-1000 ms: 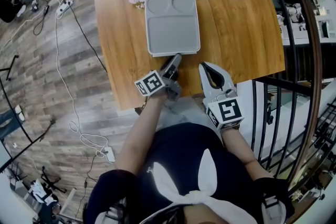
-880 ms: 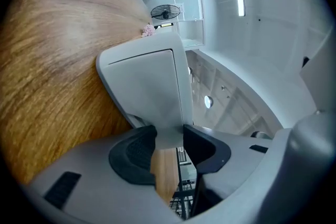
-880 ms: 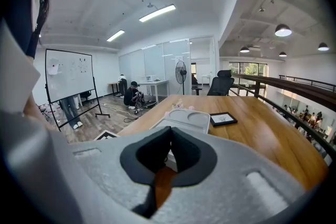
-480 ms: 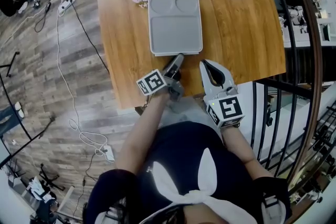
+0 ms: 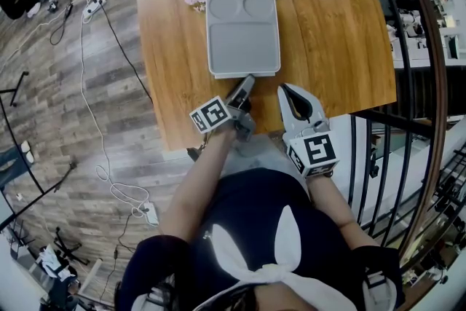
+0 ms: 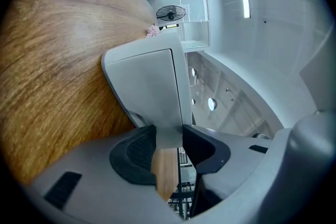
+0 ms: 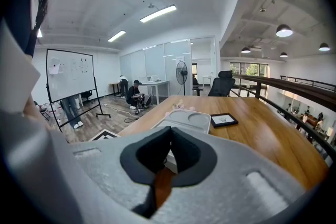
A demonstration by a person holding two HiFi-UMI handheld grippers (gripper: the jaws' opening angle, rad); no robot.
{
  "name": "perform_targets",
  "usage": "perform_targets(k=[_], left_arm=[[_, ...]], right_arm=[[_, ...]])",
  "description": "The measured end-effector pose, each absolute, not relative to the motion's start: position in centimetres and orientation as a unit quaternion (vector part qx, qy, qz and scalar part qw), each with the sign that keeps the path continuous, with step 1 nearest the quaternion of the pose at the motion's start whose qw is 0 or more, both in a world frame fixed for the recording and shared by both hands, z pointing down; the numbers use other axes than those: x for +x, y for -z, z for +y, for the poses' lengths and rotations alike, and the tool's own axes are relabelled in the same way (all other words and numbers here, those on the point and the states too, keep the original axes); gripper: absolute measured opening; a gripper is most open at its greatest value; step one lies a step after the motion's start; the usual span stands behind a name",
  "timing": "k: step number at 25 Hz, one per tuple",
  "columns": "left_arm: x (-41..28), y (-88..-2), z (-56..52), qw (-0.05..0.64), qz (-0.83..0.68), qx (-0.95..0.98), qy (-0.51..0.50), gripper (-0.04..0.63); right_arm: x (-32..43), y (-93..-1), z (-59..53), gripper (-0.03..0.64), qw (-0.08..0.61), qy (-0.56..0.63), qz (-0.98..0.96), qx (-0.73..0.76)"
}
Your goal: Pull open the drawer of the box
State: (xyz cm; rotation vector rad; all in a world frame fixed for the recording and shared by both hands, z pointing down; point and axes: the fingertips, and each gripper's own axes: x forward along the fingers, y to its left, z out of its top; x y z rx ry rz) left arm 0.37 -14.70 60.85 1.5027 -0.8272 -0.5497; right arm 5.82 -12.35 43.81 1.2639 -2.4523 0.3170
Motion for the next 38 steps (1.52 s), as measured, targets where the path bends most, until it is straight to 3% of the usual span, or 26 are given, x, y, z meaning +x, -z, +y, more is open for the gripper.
perform_targets(k=[38], left_arm=[[0.7,-60.9,-12.2,0.629,-0.366,0.647,0.229,0.17]], right_arm=[[7.3,-44.3,-10.2,-0.003,0.179,-0.107,-0.868,0.451]])
